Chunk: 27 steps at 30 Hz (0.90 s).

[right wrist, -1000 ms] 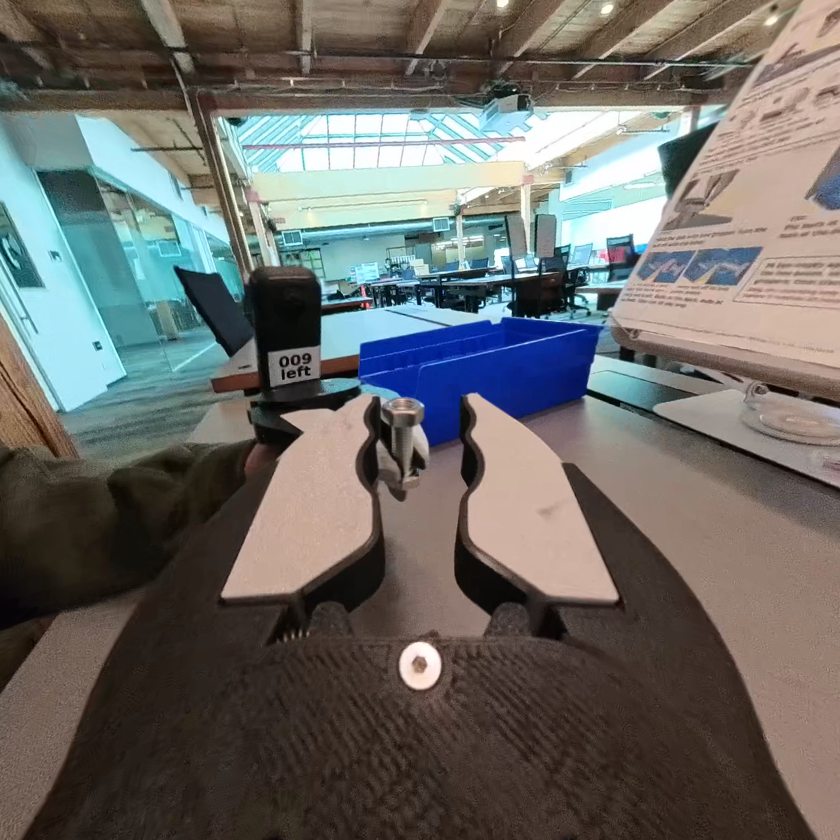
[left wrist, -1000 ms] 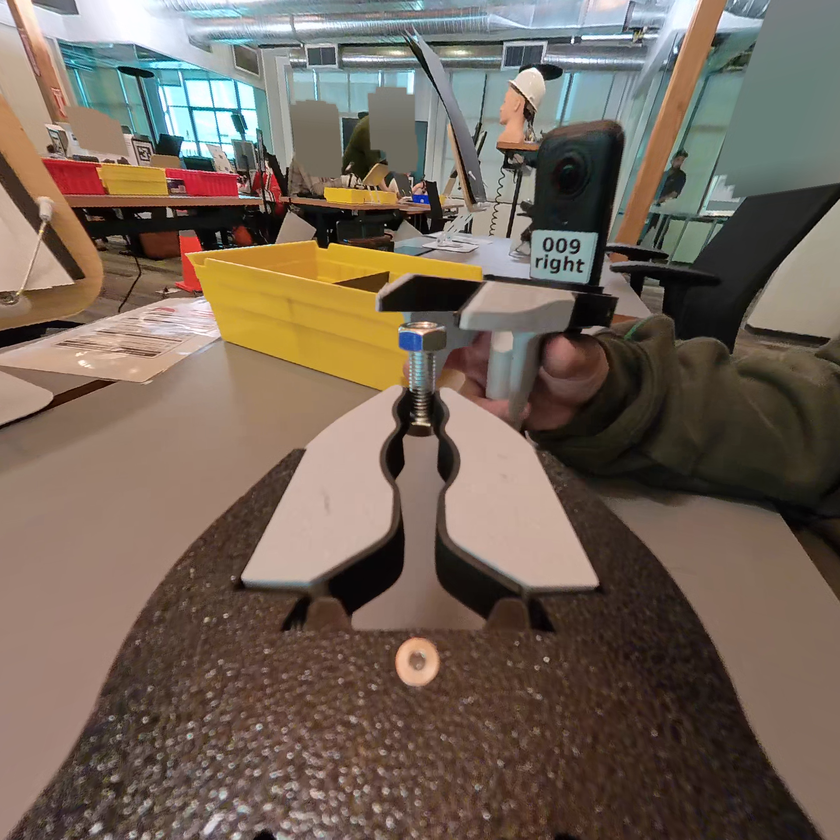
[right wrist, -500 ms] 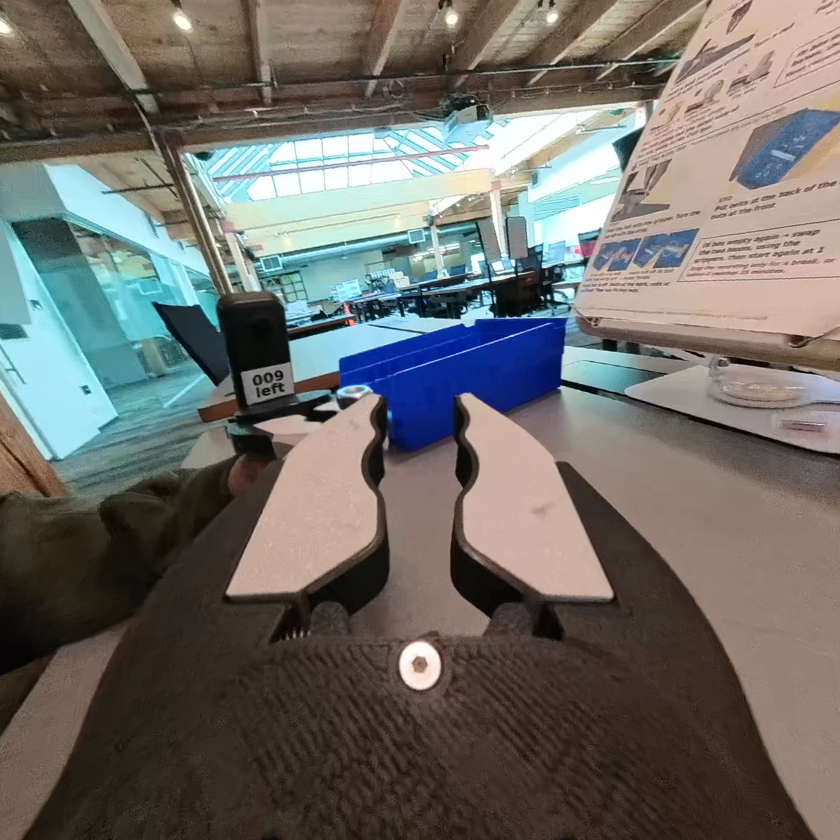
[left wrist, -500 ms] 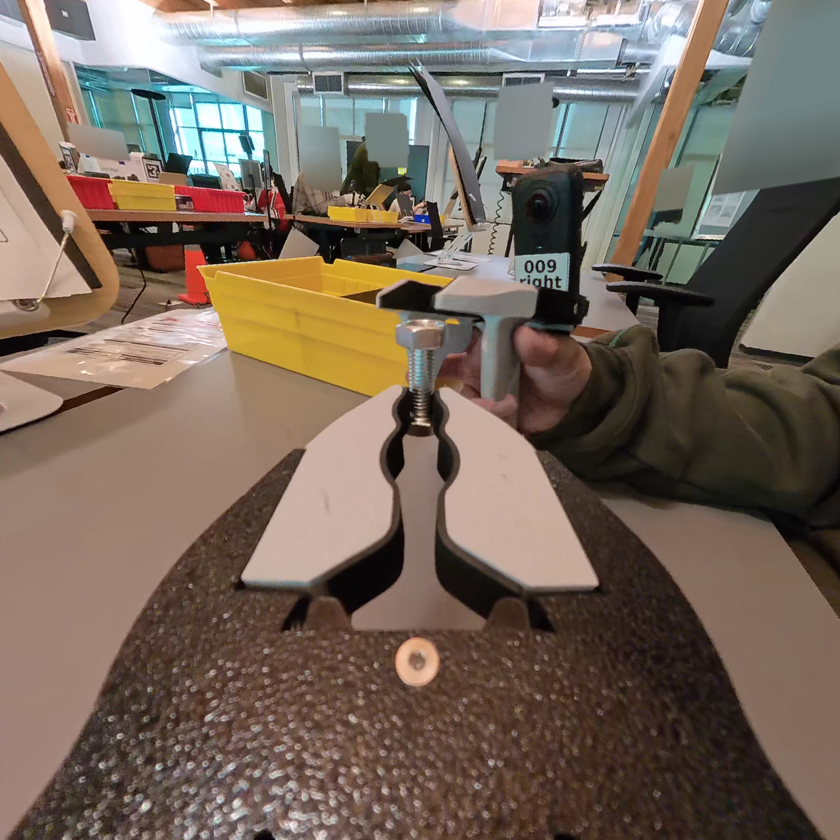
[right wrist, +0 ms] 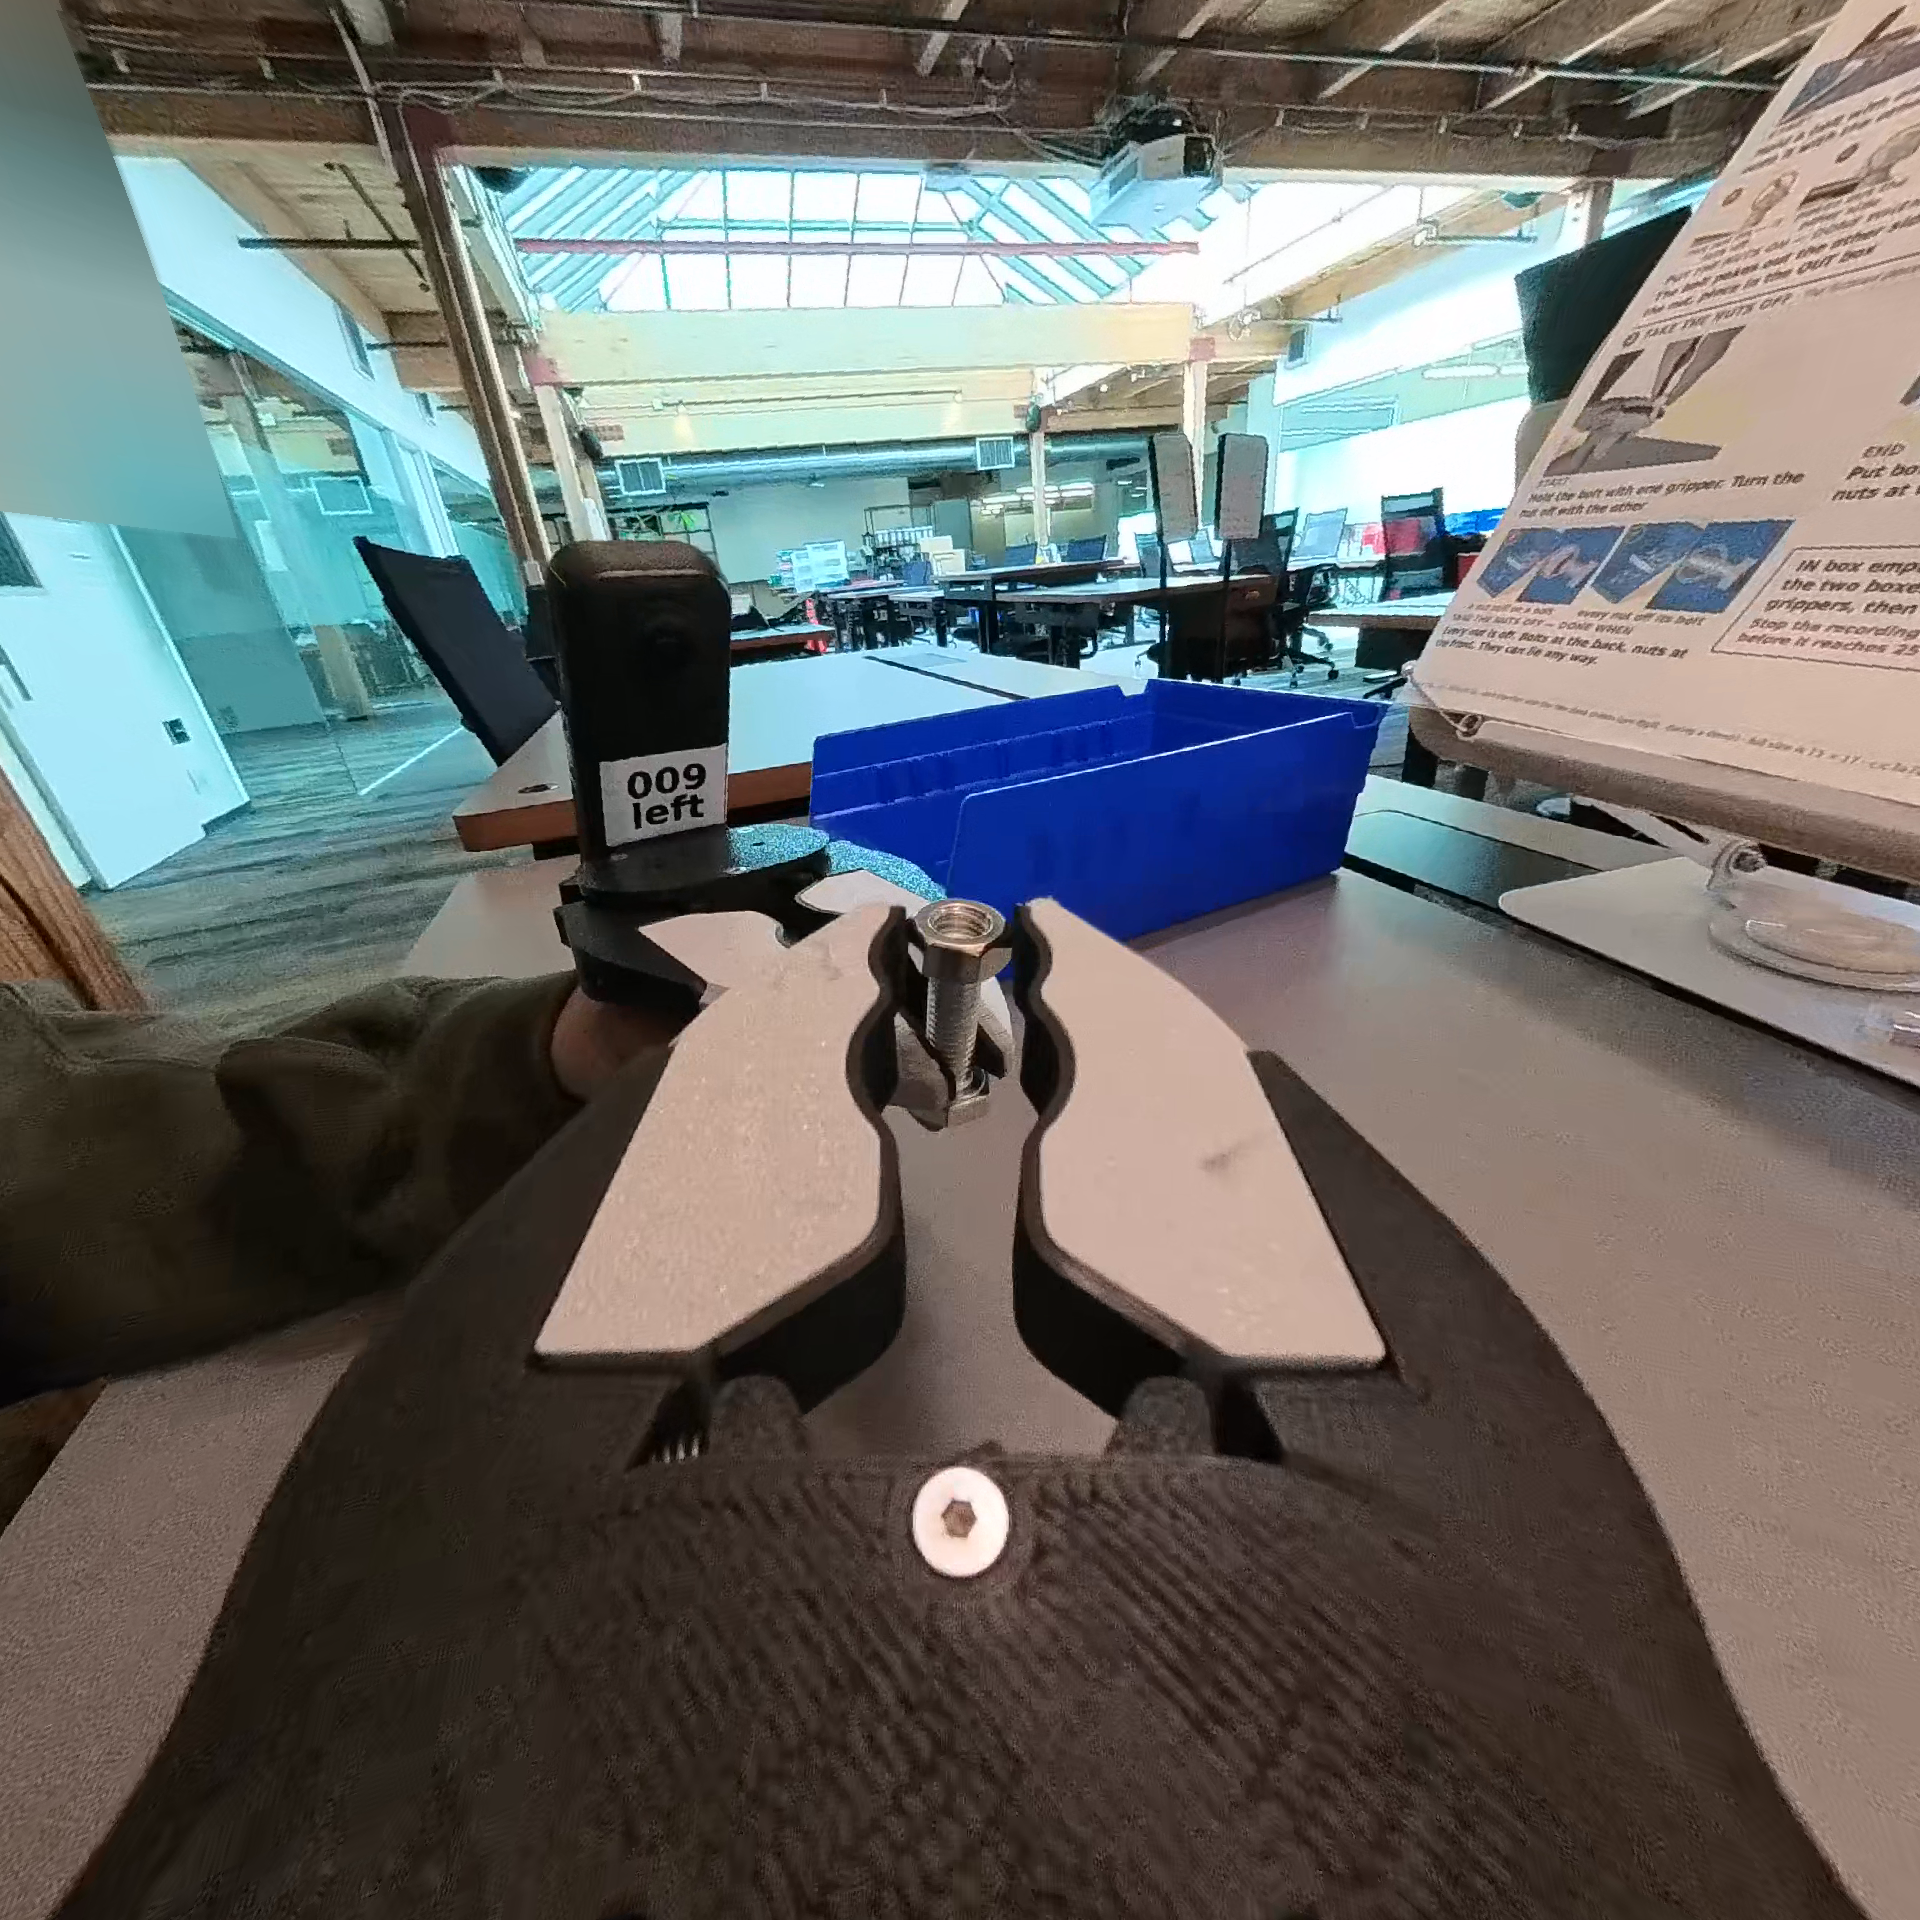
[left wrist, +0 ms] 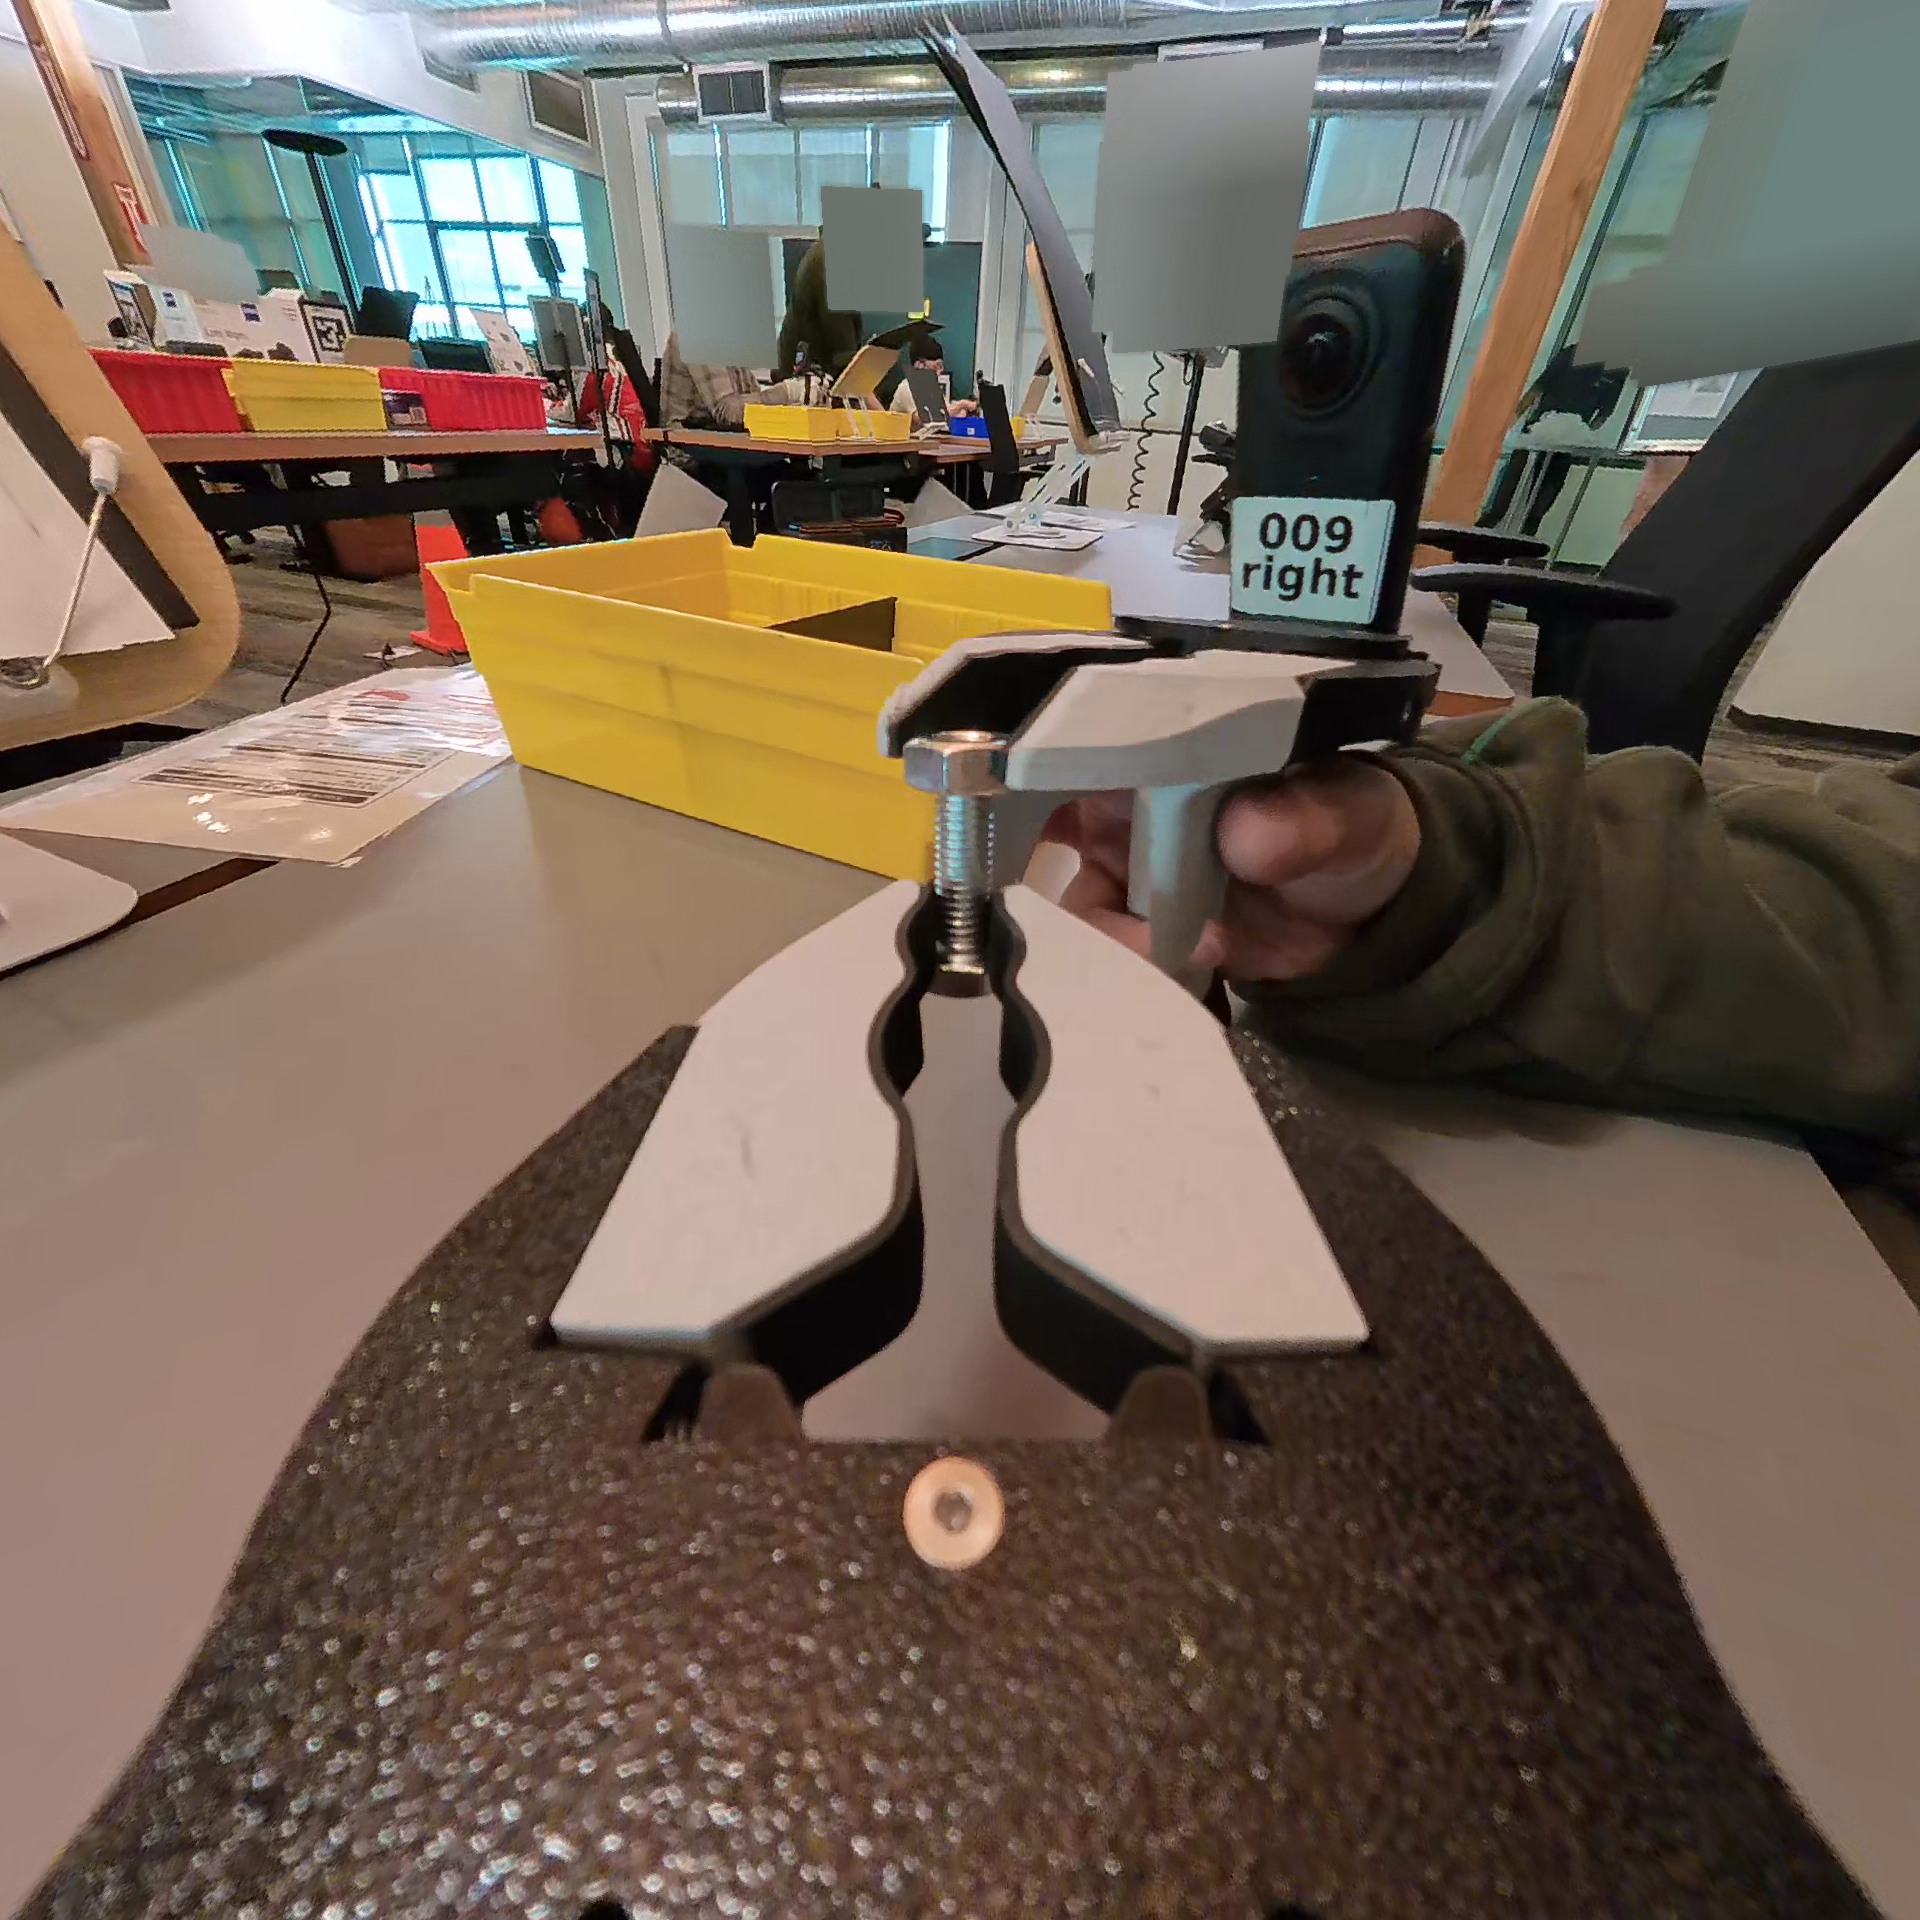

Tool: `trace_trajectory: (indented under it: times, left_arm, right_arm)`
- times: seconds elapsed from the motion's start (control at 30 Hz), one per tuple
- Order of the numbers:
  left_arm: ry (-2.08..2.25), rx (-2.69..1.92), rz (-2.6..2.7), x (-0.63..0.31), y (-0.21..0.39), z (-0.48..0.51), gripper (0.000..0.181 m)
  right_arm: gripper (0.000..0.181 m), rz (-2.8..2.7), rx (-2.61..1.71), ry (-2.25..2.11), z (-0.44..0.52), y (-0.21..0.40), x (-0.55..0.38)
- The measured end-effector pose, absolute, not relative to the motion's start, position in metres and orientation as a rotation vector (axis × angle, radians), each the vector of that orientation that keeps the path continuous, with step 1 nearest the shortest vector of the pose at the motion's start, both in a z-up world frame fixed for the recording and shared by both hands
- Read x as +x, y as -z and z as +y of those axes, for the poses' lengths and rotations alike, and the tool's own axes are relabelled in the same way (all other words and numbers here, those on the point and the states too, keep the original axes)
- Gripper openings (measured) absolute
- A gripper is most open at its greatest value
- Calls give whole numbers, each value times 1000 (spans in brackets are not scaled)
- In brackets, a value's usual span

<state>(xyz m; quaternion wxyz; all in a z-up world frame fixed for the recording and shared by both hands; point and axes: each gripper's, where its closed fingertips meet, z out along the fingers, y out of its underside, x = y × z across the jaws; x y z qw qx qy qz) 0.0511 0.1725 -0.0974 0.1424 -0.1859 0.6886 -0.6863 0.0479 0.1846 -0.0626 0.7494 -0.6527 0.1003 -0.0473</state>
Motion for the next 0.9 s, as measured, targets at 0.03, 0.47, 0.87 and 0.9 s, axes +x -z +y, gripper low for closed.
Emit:
trace_trajectory:
  times: [0.03,0.47,0.87,0.9]
  left_arm:
    - [1994,-527,1989,50,97,172,9]
    - [2269,-310,2074,15,84,161,9]
    - [2043,-461,1960,44,89,175,9]
    - [2039,-465,1968,44,90,175,9]
  right_arm:
    - [19,216,-1430,96,185,63,48]
    - [19,4,-1370,-188,182,50,14]
    - [37,207,-1421,116,189,61,51]
    - [36,211,-1429,130,190,63,52]
